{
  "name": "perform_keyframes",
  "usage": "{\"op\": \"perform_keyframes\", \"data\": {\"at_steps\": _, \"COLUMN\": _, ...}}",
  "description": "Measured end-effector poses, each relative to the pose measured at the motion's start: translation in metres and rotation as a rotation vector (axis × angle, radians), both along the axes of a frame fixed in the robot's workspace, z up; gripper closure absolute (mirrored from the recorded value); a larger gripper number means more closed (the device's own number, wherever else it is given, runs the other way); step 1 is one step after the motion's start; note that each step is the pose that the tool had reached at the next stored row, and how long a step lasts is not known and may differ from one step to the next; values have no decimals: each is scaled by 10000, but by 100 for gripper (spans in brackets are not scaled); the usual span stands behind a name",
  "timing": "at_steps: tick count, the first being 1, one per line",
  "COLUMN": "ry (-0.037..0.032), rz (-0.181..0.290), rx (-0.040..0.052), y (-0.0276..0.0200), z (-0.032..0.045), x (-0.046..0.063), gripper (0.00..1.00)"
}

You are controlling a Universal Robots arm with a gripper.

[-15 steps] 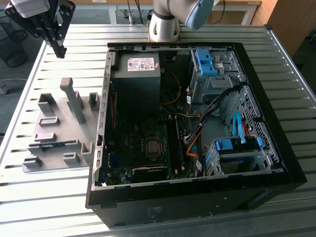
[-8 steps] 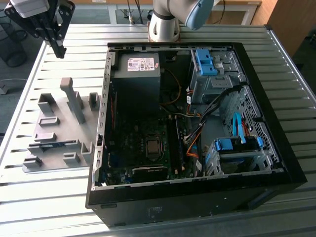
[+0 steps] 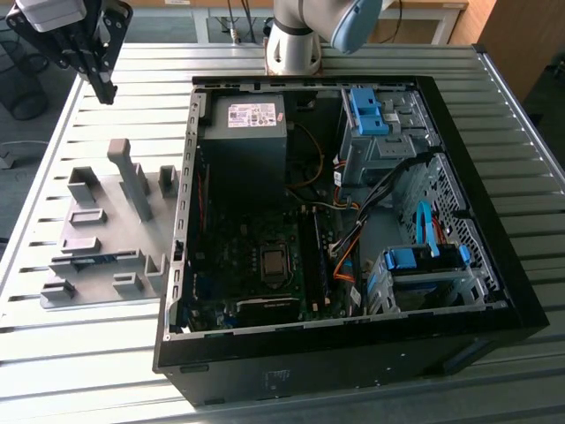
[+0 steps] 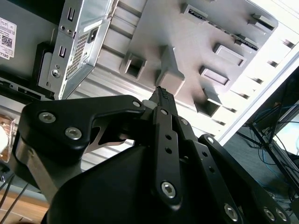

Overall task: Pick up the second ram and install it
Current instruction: 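Reach for the second ram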

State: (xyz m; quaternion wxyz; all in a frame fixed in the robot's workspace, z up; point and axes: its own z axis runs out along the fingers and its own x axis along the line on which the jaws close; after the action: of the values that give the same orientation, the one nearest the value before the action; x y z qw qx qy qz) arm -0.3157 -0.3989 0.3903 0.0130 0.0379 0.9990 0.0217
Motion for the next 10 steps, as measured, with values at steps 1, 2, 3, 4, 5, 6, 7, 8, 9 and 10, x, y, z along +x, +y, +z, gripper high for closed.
{"op": "perform_keyframes", "data": {"at_steps": 1, "ry": 1, "rz": 1, "rx": -1, "y": -1, "z": 0, "x": -12, "gripper": 90}}
{"op": "perform_keyframes", "data": {"at_steps": 2, "ry": -1, "rz": 0, "rx": 1, "y": -2, "z": -1, "x": -24, "gripper": 90}}
{"op": "perform_keyframes", "data": {"at_steps": 3, "ry": 0, "rz": 1, "rx": 0, "y": -7, "z": -1, "x": -34, "gripper": 90}}
{"op": "perform_keyframes", "data": {"at_steps": 4, "ry": 1, "rz": 2, "rx": 0, "y": -18, "z": -2, "x": -44, "gripper": 90}}
{"op": "perform_keyframes", "data": {"at_steps": 5, "ry": 2, "rz": 3, "rx": 0, "y": -31, "z": -3, "x": -53, "gripper": 90}}
{"op": "perform_keyframes", "data": {"at_steps": 6, "ry": 3, "rz": 2, "rx": 0, "y": -50, "z": -4, "x": -63, "gripper": 90}}
{"op": "perform_keyframes", "data": {"at_steps": 7, "ry": 4, "rz": 2, "rx": 1, "y": -75, "z": -5, "x": -72, "gripper": 90}}
{"op": "perform_keyframes", "data": {"at_steps": 8, "ry": 6, "rz": 1, "rx": 1, "y": -100, "z": -7, "x": -81, "gripper": 90}}
{"op": "perform_keyframes", "data": {"at_steps": 9, "ry": 7, "rz": 1, "rx": 0, "y": -126, "z": -9, "x": -90, "gripper": 90}}
{"op": "perform_keyframes", "data": {"at_steps": 10, "ry": 10, "rz": 1, "rx": 0, "y": -154, "z": -10, "x": -99, "gripper": 90}}
